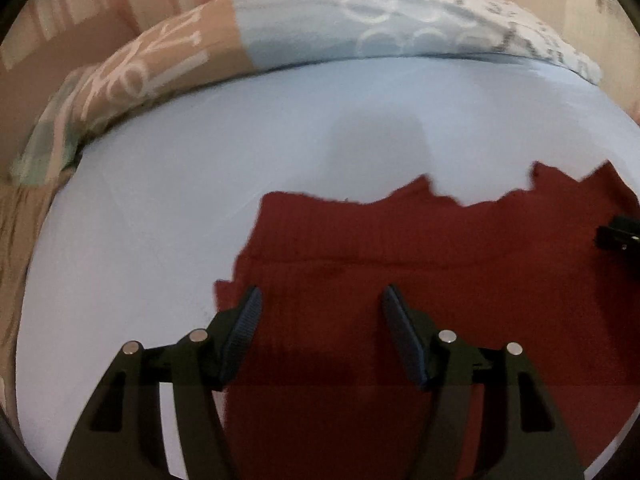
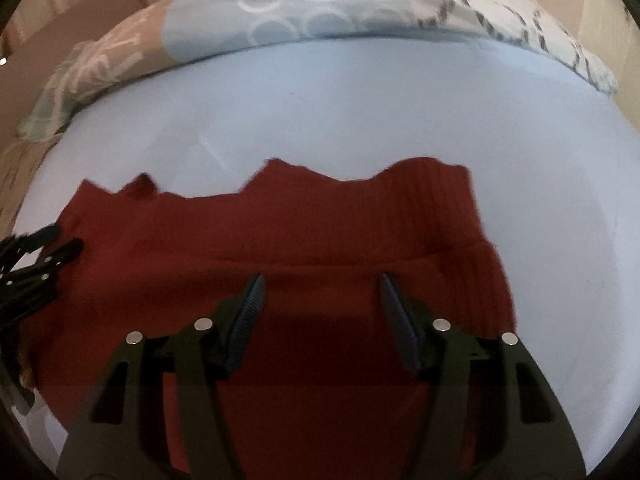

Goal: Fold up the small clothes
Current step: 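Open both tools, release the folded hem and pat the bundle flat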

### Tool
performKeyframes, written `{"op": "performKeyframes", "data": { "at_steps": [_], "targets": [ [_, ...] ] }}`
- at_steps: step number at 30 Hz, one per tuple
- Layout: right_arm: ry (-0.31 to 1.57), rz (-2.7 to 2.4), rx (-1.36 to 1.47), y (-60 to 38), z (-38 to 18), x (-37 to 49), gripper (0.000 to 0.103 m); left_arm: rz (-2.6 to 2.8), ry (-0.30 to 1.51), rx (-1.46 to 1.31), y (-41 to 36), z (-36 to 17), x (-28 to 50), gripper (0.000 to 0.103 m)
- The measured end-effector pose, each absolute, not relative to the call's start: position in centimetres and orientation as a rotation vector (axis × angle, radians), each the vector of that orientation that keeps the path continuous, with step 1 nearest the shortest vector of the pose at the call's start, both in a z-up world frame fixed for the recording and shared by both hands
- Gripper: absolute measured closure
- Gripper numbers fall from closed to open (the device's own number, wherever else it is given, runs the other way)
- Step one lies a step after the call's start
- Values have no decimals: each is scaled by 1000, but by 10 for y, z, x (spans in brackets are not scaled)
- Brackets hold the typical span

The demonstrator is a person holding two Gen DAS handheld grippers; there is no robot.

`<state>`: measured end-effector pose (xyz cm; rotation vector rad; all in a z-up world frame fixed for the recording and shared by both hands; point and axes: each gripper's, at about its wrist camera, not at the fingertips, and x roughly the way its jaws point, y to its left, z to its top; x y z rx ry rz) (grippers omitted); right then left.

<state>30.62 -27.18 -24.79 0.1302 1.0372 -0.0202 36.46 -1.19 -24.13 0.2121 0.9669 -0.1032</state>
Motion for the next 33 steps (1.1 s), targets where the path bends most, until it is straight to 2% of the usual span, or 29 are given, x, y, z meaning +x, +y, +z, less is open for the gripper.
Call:
{"op": "performKeyframes", "data": {
  "at_steps": [1,3,10,11,13,17,18,19,23,27,33],
  "targets": [
    [1047,-33,138,-276,-249,308,46,-85,974,212,-8,-243,367,51],
    [1063,-47,165,-284,-253,311,49,-50,1001,233,-2,-248,370,63],
    [1054,-22,194,-288,-249,308,49,-57,1013,248,-1,-245,369,64],
    [1040,-4,204,-287,-245,304,48,-68,1005,240,-1,-242,366,62],
    [993,39,218,-284,-231,289,41,-74,982,228,0,-232,354,48],
    [922,71,193,-266,-204,244,29,-75,962,194,2,-213,327,42],
    [915,80,192,-261,-201,234,28,-81,961,172,3,-208,317,38],
    [905,82,190,-256,-198,221,24,-80,957,161,4,-206,310,29],
    [871,58,144,-230,-192,176,12,-88,970,123,-1,-204,271,17],
    [868,51,70,-210,-203,143,8,-99,1027,93,-11,-215,233,17],
    [960,41,112,-217,-234,129,9,-99,1072,130,-24,-241,194,17]
  ]
}}
